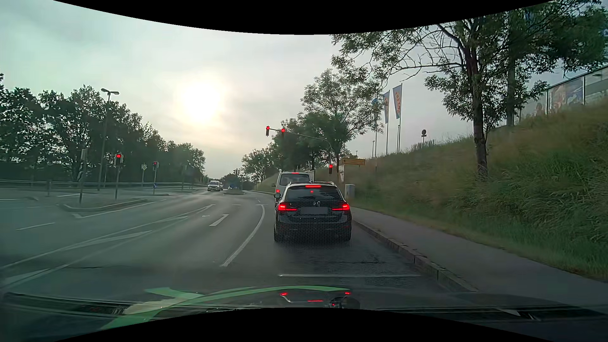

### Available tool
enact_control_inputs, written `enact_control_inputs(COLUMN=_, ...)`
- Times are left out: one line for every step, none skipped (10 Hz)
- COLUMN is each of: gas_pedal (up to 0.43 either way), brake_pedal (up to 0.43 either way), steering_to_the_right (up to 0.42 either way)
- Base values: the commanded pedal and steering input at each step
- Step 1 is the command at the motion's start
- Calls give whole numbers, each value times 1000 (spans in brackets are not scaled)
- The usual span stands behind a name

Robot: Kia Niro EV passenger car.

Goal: Follow the waypoints while adhering to traffic rules and regulations

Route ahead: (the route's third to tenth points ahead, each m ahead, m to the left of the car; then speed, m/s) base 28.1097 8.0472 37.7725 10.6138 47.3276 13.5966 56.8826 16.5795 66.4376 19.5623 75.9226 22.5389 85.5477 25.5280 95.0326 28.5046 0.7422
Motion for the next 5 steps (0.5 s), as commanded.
enact_control_inputs(gas_pedal=0, brake_pedal=134, steering_to_the_right=-15)
enact_control_inputs(gas_pedal=0, brake_pedal=128, steering_to_the_right=-15)
enact_control_inputs(gas_pedal=0, brake_pedal=134, steering_to_the_right=-13)
enact_control_inputs(gas_pedal=0, brake_pedal=128, steering_to_the_right=-13)
enact_control_inputs(gas_pedal=0, brake_pedal=128, steering_to_the_right=-13)
